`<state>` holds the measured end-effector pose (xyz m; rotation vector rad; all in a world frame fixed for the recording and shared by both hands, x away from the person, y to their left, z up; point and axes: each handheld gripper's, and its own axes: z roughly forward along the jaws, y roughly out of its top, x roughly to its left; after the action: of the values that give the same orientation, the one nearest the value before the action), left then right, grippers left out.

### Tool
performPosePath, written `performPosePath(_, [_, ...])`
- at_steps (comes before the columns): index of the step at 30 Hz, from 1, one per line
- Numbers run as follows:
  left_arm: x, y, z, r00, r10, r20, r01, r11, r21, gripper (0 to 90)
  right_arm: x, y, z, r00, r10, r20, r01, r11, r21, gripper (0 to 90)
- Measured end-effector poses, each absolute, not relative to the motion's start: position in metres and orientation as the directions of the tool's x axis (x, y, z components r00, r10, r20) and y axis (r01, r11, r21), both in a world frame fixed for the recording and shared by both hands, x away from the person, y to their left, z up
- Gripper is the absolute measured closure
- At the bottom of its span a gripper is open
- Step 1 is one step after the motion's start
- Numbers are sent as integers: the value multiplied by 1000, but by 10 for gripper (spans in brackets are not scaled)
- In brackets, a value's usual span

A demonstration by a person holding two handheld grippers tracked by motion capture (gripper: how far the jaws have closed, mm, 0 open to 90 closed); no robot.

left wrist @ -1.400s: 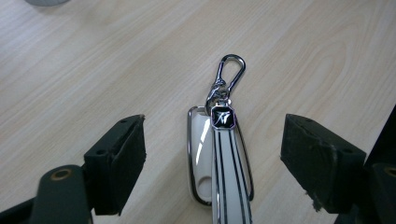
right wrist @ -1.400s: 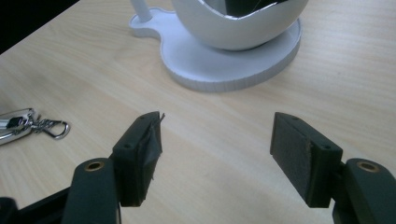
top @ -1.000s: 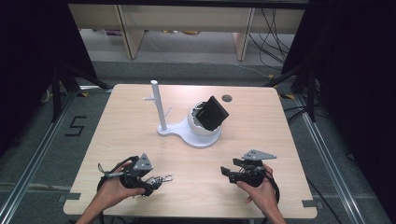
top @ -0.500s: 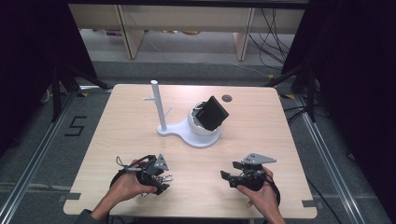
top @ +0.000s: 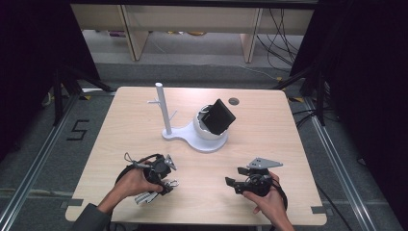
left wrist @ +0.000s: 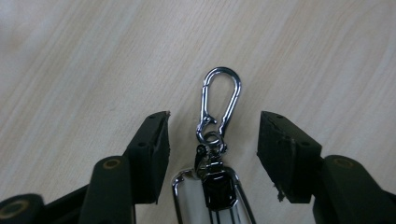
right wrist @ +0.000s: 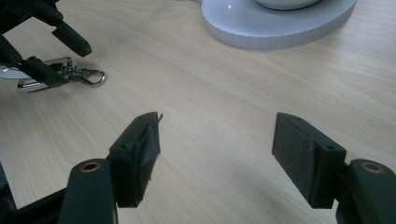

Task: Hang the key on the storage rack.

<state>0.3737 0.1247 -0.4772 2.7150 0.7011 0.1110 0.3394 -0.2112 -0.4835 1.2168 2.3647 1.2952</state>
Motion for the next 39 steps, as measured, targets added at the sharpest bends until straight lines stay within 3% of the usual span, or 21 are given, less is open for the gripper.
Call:
performPosePath(15, [382,106,-480,893,451,-5,443,-876,191,586,337,-208,-483,-641,725,251,598,268,755,332])
performPosePath(24, [381,97,-479,896,444,2,440,-890,120,731,338,-209,-483,-645,722,248,594,271,758,332])
performPosePath(39, [380,94,-479,927,374,22,369,-923,109,752,339,-209,-484,-647,721,246,590,270,761,335])
